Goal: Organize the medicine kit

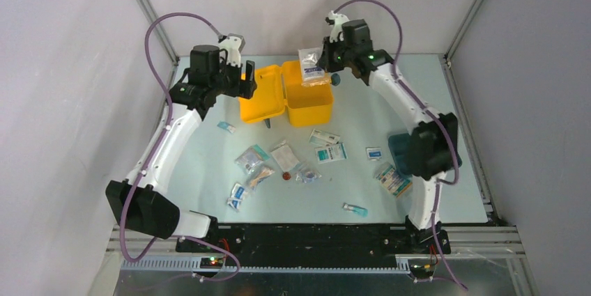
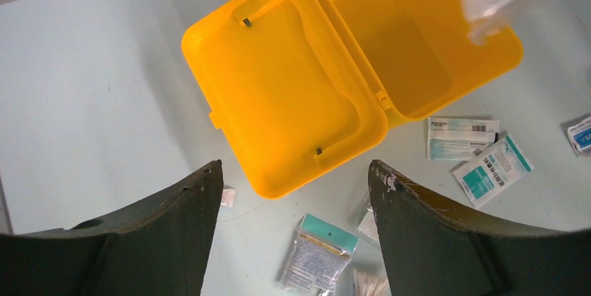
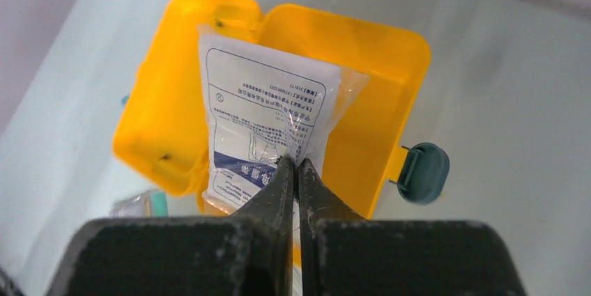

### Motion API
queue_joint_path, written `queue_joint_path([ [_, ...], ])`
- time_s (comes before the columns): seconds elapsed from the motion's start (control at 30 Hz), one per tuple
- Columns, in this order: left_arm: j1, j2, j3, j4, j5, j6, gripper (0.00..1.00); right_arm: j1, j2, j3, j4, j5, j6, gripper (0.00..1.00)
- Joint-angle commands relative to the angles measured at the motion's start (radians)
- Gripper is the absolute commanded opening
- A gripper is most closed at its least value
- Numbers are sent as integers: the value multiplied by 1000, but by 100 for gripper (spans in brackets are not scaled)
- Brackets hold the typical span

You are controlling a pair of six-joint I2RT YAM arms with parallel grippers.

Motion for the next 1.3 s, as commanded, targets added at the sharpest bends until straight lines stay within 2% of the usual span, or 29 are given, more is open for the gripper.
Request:
queue_joint_path([
  [0.0, 15, -55, 7, -1, -17, -44, 80, 27, 140, 131, 9, 170, 163, 0],
  [0.07, 22, -60, -2, -1, -23, -45, 80, 38, 196, 167, 16, 219, 190, 0],
  [0.27, 41, -73, -20, -2, -33, -45, 80, 63, 372, 315, 7, 213, 206, 0],
  [0.4, 50, -78, -31, -4, -39, -45, 80, 66, 458, 357, -7, 227, 205, 0],
  [0.9, 66, -73, -30, -5, -39, -45, 81, 73, 510, 253, 11, 146, 168, 0],
  [1.0, 67, -67, -35, -5, -33, -47, 81, 72, 511, 248, 20, 144, 165, 6],
  [1.13, 68, -53, -34, -5, -24, -53, 81, 66, 512, 268, 31, 123, 168, 24],
  [1.27, 68, -33, -28, -5, -12, -62, 81, 58, 499, 295, 24, 102, 184, 37],
])
